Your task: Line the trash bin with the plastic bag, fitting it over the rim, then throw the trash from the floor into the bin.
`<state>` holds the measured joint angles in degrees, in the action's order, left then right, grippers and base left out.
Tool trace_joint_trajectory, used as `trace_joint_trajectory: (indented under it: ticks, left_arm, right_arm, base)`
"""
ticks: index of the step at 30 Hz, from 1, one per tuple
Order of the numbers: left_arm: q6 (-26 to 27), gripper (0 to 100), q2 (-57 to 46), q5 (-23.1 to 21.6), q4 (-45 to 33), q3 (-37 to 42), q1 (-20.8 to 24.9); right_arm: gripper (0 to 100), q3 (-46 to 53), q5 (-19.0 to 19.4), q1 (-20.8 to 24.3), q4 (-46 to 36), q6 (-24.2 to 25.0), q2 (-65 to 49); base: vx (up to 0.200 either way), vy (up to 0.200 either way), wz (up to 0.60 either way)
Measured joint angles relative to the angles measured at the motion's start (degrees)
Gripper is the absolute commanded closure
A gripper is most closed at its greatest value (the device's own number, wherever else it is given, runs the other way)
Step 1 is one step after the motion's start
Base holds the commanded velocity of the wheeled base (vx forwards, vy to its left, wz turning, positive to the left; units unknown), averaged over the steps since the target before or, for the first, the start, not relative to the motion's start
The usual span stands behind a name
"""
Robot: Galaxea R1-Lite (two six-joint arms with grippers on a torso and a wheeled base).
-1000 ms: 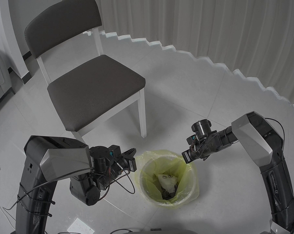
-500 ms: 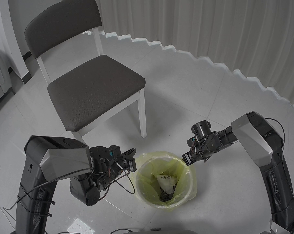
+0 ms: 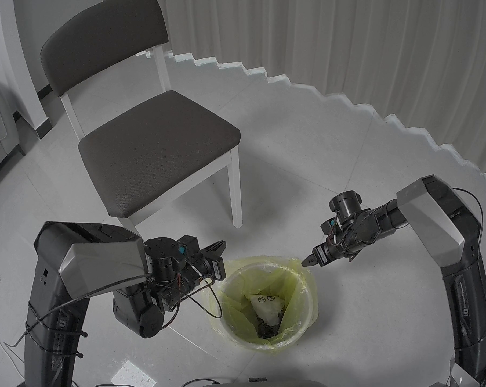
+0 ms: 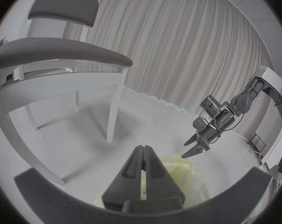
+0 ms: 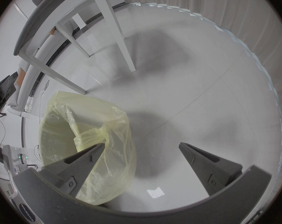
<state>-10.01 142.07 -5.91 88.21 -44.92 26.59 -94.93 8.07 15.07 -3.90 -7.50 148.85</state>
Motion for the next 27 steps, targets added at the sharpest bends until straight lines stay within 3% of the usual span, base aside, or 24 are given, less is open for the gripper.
trace_joint_trajectory:
  ticks: [12,21,27]
  left_arm:
    - [-0.48,100,-6.42,-0.95,-3.15,2.10,-0.13]
    - [-0.68,100,-25.11,-0.27,-20.77,5.77,-1.43]
    - [-0.63,100,-40.95,0.66,-34.45,7.77,-4.10]
  right_arm:
    - [0,13.40,-0.30,-1.04,5.01,-0.38,-14.29]
    - [0,28.54,-2.30,-0.66,10.39,-0.20,-33.33]
    - [0,40.30,-5.29,-1.99,20.26,1.54,-45.40]
  base:
    - [0.000,0.000,0.00]
    - [0.000,0.000,0.00]
    - [0.000,0.000,0.00]
